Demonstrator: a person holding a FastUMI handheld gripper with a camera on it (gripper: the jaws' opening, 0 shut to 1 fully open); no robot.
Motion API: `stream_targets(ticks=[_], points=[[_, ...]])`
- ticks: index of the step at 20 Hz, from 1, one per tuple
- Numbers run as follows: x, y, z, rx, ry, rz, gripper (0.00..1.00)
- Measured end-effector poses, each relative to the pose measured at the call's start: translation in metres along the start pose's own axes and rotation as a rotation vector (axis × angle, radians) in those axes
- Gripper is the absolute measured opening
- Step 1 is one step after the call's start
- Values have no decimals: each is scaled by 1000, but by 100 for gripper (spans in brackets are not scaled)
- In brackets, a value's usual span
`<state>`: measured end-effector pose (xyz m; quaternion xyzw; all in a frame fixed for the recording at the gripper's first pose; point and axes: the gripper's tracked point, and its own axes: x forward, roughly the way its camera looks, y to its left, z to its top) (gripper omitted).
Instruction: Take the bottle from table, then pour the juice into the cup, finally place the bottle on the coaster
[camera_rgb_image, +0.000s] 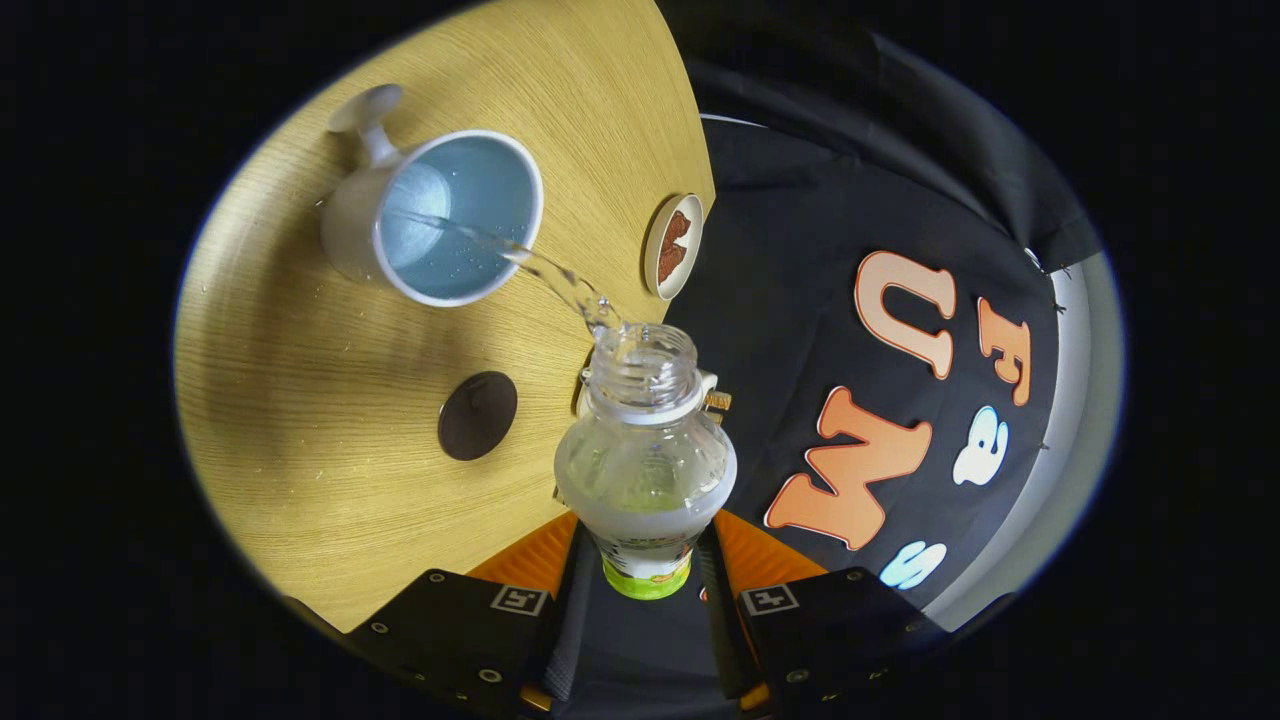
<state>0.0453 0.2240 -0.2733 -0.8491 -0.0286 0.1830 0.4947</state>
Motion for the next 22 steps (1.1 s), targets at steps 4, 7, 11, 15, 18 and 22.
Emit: stream_targets(ticks=[4,7,11,15,18,22], points=[[0,0,1,-16,-5,5,55],[0,-3,1,-29,-4,1,55],[-1,-3,2,-40,-7,2,55],[-1,-3,2,-51,-12,1,55],[0,-4,2,-67,-9,1,55],[0,-5,2,-87,-9,2,55]])
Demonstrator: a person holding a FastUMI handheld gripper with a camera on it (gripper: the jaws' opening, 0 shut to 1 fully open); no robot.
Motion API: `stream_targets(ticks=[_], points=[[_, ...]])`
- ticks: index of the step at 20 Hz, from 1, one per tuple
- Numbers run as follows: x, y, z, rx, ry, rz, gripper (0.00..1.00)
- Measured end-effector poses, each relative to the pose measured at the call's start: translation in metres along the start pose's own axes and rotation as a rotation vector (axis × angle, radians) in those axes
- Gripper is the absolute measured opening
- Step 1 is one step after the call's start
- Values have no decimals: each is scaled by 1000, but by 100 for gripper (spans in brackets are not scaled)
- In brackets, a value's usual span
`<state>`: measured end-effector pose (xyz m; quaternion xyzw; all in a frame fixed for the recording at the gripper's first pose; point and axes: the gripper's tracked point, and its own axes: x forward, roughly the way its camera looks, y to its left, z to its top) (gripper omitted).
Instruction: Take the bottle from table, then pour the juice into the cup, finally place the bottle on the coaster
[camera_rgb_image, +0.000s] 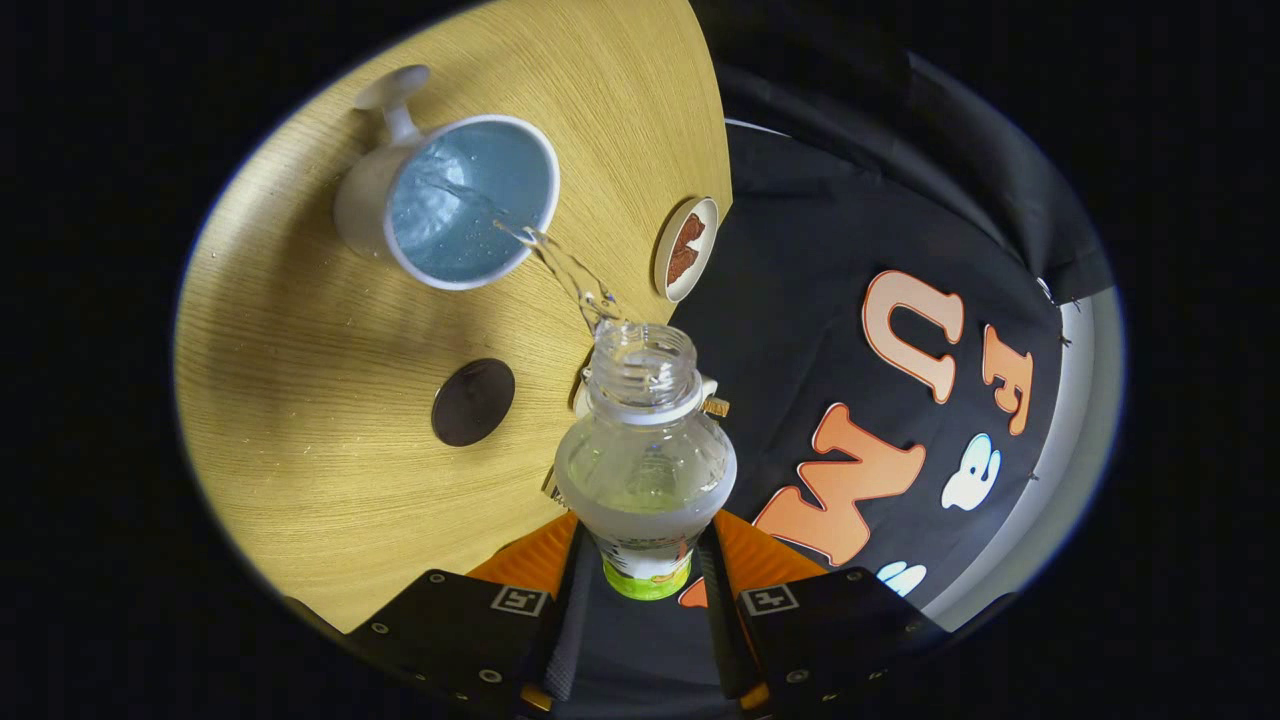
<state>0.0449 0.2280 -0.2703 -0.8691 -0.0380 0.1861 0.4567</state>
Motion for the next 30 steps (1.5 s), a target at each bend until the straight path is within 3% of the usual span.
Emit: stream_targets(ticks=[30], points=[[-1,-23,2,-141,-24,-27,55]])
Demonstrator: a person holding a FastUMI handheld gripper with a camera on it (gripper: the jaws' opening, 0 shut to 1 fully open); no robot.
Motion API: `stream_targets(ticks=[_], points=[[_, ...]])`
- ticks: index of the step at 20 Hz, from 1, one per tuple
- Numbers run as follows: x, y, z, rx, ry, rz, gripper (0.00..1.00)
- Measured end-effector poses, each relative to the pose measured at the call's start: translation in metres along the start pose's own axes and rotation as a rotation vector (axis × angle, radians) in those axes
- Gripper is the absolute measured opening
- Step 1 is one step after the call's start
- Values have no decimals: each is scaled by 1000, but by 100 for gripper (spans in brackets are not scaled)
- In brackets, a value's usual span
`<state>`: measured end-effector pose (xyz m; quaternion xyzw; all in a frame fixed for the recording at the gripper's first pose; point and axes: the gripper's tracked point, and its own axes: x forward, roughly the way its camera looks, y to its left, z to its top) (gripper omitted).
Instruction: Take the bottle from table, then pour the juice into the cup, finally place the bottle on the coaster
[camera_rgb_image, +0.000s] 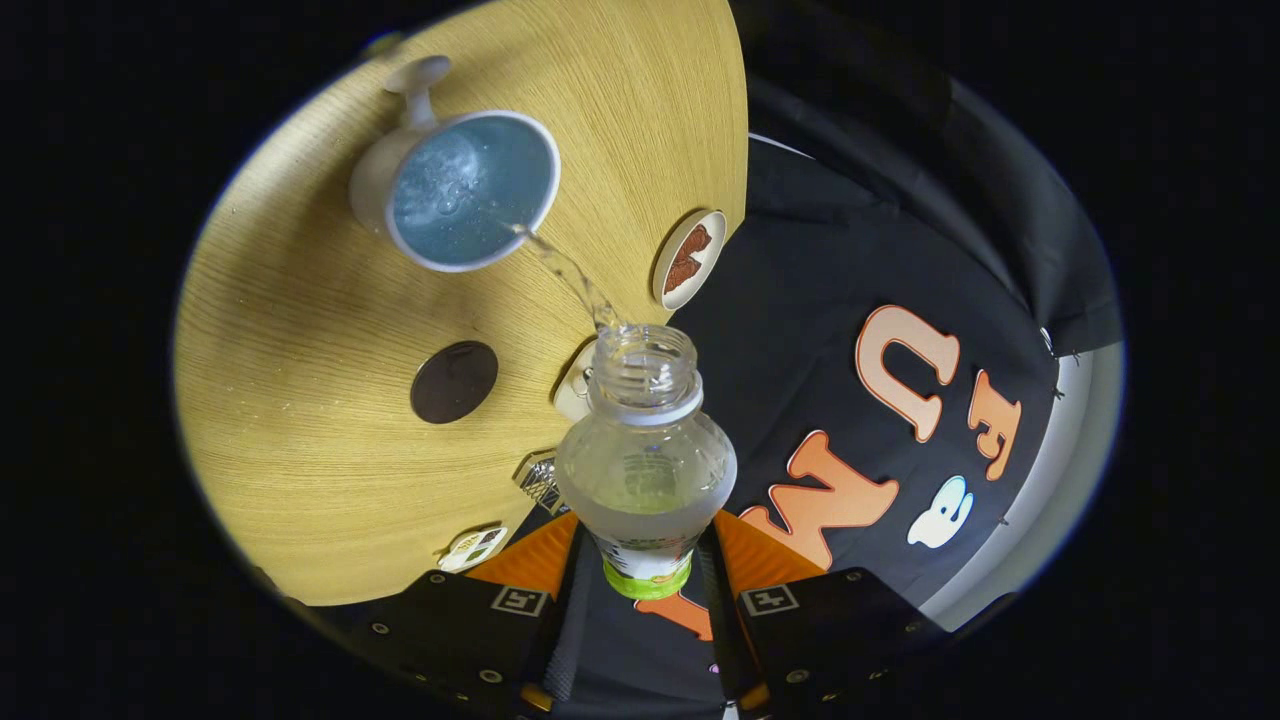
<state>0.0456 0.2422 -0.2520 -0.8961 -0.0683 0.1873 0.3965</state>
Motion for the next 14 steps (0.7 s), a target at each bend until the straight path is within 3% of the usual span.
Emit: stream_targets(ticks=[14], points=[[3,-7,3,-53,-18,0,55]])
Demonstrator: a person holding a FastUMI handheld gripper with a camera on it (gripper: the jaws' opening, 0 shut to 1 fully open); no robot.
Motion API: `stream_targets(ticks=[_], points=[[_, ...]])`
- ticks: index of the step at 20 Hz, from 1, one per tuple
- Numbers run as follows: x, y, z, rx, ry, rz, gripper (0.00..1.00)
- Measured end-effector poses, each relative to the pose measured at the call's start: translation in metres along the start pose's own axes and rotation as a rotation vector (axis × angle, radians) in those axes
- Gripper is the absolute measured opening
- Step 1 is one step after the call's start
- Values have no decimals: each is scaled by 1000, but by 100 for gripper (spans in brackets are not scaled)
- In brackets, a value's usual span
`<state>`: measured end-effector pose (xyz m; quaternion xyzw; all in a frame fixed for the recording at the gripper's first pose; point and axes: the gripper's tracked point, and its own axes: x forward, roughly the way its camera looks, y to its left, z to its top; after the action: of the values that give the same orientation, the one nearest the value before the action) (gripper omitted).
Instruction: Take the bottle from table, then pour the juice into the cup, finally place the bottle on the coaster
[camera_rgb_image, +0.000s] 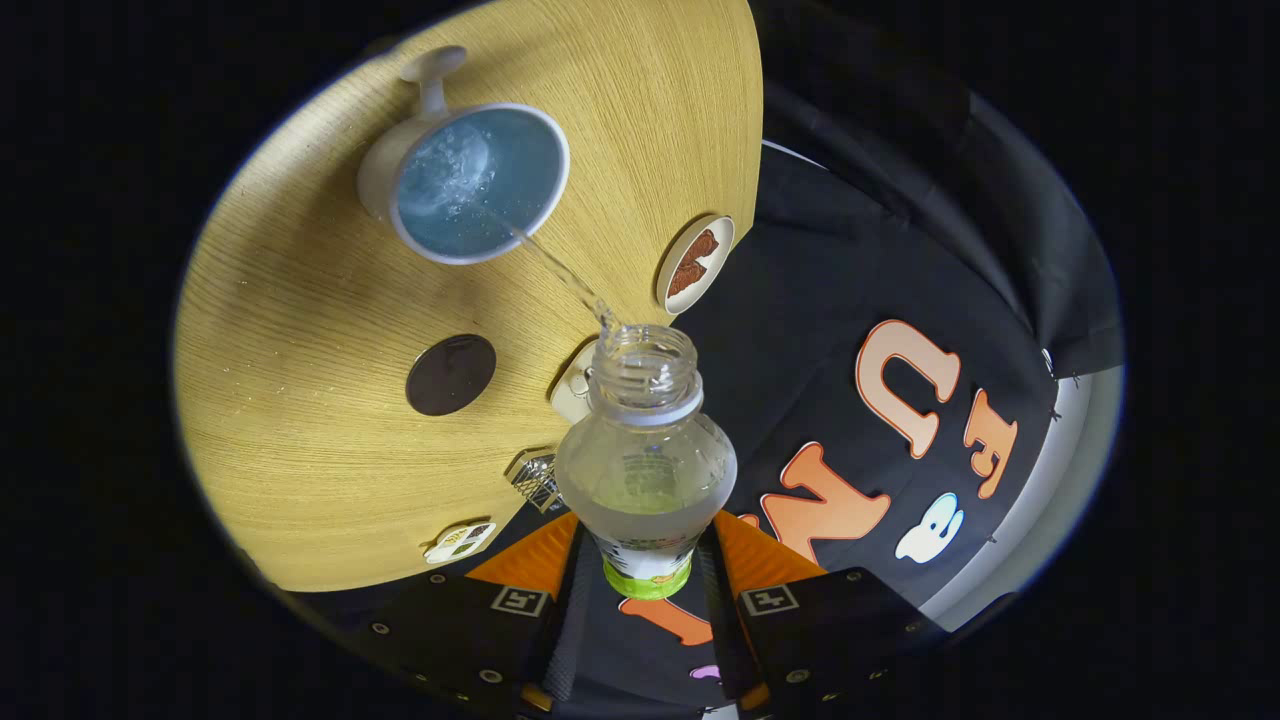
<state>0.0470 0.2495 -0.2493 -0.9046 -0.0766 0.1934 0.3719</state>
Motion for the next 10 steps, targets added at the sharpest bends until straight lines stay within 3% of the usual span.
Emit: stream_targets(ticks=[10], points=[[0,-6,3,-53,-19,-1,55]])
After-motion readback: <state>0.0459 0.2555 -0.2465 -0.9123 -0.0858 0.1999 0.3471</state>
